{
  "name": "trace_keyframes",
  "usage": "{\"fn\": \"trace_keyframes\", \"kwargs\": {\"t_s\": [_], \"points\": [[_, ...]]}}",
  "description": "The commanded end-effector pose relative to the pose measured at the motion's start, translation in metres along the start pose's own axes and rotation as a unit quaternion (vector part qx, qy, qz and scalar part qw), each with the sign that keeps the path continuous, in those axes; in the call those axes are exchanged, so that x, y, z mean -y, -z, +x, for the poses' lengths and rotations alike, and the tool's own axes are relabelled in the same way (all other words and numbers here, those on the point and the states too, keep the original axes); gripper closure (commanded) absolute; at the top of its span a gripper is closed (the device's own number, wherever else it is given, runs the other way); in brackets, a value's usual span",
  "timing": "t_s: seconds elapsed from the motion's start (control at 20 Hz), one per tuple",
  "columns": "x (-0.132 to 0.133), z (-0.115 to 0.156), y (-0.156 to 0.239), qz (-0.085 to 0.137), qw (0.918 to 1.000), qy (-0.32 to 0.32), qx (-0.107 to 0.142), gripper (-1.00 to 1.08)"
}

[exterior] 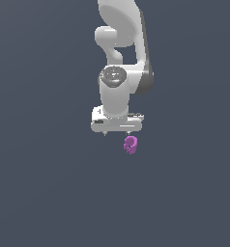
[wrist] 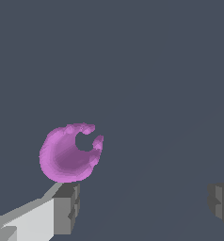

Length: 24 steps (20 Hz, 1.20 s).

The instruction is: Pick up the object and move it to a goal position.

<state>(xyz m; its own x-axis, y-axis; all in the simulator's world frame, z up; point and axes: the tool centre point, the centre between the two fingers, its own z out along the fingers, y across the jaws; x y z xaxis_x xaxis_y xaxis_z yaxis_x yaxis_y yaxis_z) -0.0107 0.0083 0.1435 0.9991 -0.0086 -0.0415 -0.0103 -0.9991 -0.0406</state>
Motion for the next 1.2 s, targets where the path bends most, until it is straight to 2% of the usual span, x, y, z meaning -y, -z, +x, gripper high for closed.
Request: {"fn": "trace_keyframes", "kwargs": {"t_s": [0.0,0.35,0.85,1.15], "points": [[0.002,0.0,0.0,-0.001,1.0,-0.002,-0.001,-0.92],[0.018,0.003,-0.008,-0.006,0.9998,-0.018,-0.005,-0.92],[0.056,0.007,-0.024,-0.016,0.9981,-0.057,-0.018,-0.92],[0.068,0.007,-0.029,-0.019,0.9973,-0.068,-0.022,-0.92]]}}
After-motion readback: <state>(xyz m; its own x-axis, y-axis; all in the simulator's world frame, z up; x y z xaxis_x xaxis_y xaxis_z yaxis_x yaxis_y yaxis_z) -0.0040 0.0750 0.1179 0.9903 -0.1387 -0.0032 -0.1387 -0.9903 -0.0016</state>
